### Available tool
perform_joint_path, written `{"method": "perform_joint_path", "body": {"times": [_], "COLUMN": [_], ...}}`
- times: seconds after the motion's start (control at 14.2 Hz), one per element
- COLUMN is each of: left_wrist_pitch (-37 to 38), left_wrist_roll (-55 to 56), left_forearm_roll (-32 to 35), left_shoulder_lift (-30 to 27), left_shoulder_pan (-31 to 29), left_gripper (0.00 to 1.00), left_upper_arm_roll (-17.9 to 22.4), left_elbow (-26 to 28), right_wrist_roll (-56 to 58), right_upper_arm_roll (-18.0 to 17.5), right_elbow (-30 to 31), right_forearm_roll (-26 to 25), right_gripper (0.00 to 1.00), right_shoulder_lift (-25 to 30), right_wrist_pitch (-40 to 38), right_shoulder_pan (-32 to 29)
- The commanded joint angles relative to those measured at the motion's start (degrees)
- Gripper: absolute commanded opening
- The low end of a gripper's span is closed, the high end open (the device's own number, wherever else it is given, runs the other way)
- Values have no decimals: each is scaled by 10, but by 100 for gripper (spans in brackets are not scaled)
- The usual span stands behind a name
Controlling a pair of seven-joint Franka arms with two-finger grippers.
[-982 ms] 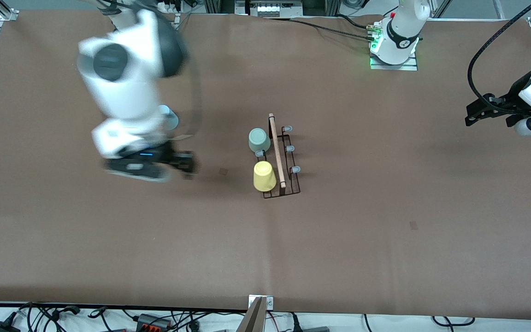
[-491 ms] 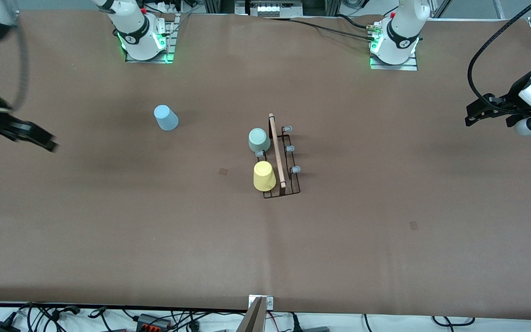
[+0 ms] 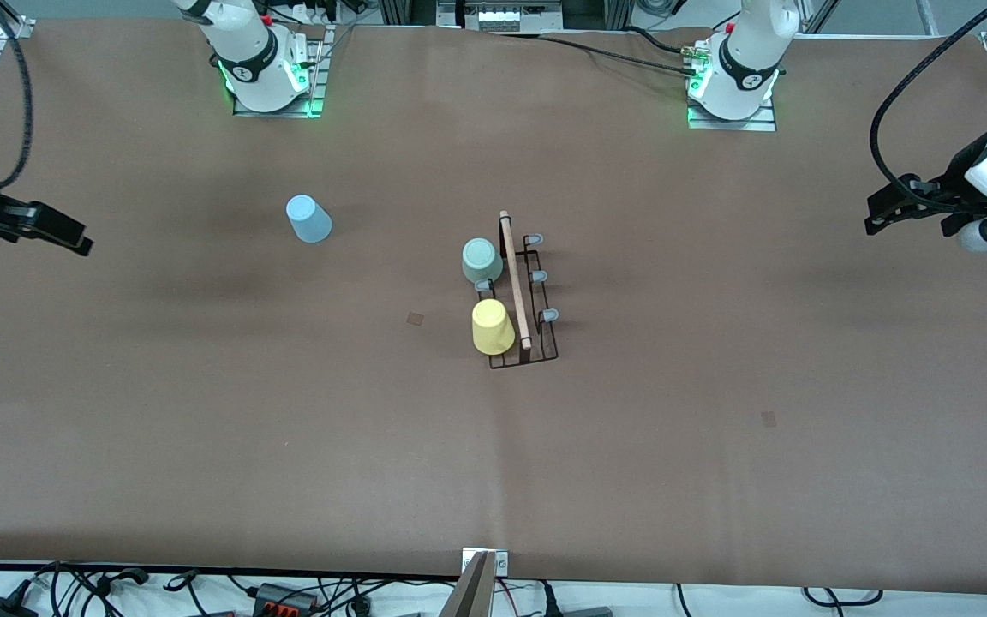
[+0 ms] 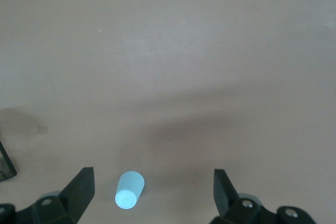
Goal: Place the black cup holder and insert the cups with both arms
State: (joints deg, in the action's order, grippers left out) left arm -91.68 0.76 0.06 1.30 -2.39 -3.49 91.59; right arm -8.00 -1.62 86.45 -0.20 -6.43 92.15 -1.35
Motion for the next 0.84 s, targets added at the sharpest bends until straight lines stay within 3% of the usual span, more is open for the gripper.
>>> {"method": "perform_joint_path", "body": {"times": [0.0, 0.49, 0.77], "left_wrist_pitch": [13, 26, 40], "left_wrist_roll": [-4, -2, -2], "left_forearm_roll": [5, 2, 2], "left_shoulder_lift": [-12, -17, -18], "left_shoulder_pan": [-2, -8, 17], "left_gripper": [100, 100, 100], "left_upper_arm_roll": [-2, 1, 28], "left_elbow": [-5, -24, -26], "right_wrist_roll": [71, 55, 50], "right_upper_arm_roll": [-14, -14, -10], "right_elbow": [6, 4, 5], "right_forearm_roll": [1, 5, 6], "right_gripper": [100, 100, 100], "right_shoulder_lift": [15, 23, 23], "right_wrist_pitch": [5, 1, 0], "right_shoulder_pan": [-24, -29, -29]}}
